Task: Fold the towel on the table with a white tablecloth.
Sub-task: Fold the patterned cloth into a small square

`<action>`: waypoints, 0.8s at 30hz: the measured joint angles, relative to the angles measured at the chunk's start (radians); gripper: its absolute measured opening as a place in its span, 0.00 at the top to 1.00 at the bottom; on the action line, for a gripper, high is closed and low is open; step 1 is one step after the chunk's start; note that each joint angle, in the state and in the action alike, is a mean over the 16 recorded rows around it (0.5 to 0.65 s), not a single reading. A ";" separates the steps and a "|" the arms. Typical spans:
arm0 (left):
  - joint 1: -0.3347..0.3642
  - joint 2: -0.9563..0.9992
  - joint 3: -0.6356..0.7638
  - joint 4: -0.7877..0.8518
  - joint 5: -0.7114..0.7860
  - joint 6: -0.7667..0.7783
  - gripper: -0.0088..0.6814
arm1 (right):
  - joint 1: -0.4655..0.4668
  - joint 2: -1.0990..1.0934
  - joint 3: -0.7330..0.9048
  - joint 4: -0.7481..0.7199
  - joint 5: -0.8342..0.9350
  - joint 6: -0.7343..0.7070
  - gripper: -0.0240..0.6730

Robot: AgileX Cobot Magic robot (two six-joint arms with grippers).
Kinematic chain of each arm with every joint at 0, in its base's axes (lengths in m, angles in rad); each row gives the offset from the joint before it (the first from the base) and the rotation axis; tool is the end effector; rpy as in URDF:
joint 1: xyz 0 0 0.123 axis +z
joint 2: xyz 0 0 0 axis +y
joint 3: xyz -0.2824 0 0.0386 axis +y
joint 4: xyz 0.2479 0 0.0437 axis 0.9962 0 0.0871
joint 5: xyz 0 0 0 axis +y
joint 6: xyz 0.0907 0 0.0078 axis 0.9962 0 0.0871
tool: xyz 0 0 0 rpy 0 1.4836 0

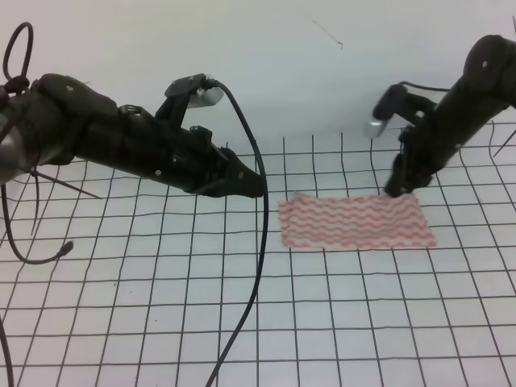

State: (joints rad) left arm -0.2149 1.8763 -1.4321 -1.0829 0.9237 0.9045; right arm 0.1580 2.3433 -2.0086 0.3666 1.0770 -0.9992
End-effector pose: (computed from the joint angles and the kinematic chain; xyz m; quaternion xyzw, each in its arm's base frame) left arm 0.3808 -0.1489 0.2626 0.2400 0.8503 -0.3833 0.2693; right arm 0.4859 0.1065 0.1750 -0.4783 0.8531 0.1058 0.1796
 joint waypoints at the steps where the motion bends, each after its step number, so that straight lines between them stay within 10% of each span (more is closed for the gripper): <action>1: 0.000 0.000 0.000 0.000 0.000 0.000 0.99 | -0.001 0.000 0.000 -0.011 -0.002 0.014 0.68; 24: 0.000 0.000 0.000 -0.001 -0.002 0.000 0.99 | -0.006 0.035 -0.038 0.075 0.053 -0.011 0.68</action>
State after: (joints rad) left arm -0.2149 1.8763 -1.4320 -1.0839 0.9212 0.9045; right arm 0.1520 2.3779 -2.0467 0.4420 1.1300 -1.0106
